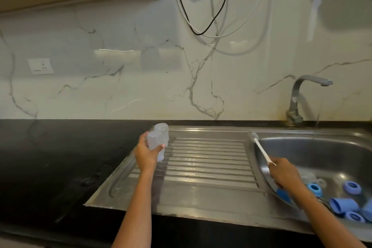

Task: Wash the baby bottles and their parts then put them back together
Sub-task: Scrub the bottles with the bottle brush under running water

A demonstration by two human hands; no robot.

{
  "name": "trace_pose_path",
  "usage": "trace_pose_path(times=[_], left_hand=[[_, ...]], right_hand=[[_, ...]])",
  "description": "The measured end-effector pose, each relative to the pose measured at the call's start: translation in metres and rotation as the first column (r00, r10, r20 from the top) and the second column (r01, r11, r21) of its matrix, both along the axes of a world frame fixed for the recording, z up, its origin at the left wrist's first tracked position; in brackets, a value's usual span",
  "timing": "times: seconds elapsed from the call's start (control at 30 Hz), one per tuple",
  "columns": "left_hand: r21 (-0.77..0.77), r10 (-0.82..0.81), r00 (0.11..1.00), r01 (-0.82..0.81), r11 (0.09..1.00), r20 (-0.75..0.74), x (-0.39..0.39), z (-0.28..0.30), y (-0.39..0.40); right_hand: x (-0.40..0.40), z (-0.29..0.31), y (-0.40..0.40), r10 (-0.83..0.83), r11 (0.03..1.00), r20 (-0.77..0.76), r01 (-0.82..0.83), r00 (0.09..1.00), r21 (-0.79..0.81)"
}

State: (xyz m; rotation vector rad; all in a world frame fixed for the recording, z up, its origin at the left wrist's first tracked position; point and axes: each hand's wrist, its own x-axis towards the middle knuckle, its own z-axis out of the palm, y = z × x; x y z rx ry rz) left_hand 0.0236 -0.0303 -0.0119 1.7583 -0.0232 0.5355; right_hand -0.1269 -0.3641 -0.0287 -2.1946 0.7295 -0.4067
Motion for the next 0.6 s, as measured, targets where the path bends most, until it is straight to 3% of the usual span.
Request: trace_pose_path(times=[0.6], left_hand=[[0.096, 0.058, 0.998, -0.056, 0.994, -0.022, 0.0026, -0.0025, 0.0045]], right_hand=[[-0.0083, 0.0096, 0.0037, 0.108, 0.993, 0.034, -0.109, 0.994, 0.05]])
